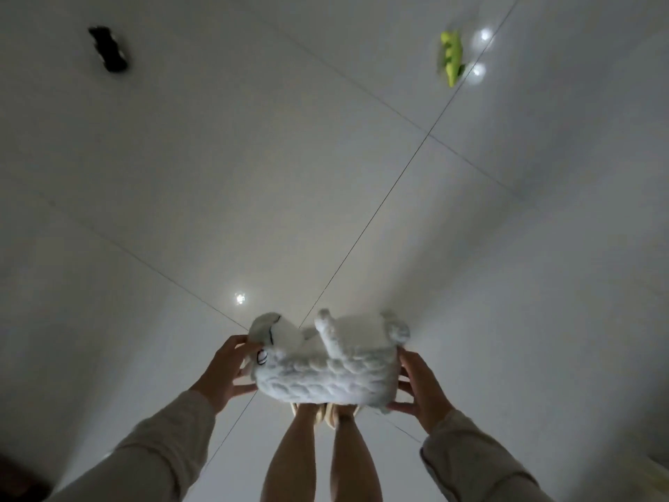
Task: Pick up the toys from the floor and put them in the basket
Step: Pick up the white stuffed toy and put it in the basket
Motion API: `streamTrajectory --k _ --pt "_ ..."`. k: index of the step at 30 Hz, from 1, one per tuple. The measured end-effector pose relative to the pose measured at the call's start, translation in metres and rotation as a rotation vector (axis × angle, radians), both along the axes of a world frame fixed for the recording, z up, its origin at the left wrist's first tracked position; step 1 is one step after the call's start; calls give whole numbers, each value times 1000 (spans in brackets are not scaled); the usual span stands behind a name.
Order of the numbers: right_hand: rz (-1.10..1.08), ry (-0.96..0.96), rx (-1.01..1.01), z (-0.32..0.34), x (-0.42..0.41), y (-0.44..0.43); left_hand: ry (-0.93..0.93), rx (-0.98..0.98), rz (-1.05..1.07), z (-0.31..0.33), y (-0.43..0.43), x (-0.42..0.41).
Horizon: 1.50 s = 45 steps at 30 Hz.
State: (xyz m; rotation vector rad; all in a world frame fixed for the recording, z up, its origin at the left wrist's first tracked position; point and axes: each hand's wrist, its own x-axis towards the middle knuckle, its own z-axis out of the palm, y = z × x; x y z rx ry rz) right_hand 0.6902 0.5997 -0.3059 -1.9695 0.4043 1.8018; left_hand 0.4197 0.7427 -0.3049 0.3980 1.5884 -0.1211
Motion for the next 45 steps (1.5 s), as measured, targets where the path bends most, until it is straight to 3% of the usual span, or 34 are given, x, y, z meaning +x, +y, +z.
streamTrajectory --k 8,17,32,45 --pt "-27 15 -40 185 -18 -46 74 68 74 189 -52 -15" --pt "-27 -103 113 288 4 -59 -3 174 160 295 -82 4" --pt "229 -71 338 355 66 26 -127 432 317 342 -67 20" --pt "123 -121 306 344 135 174 -154 435 251 331 124 108"
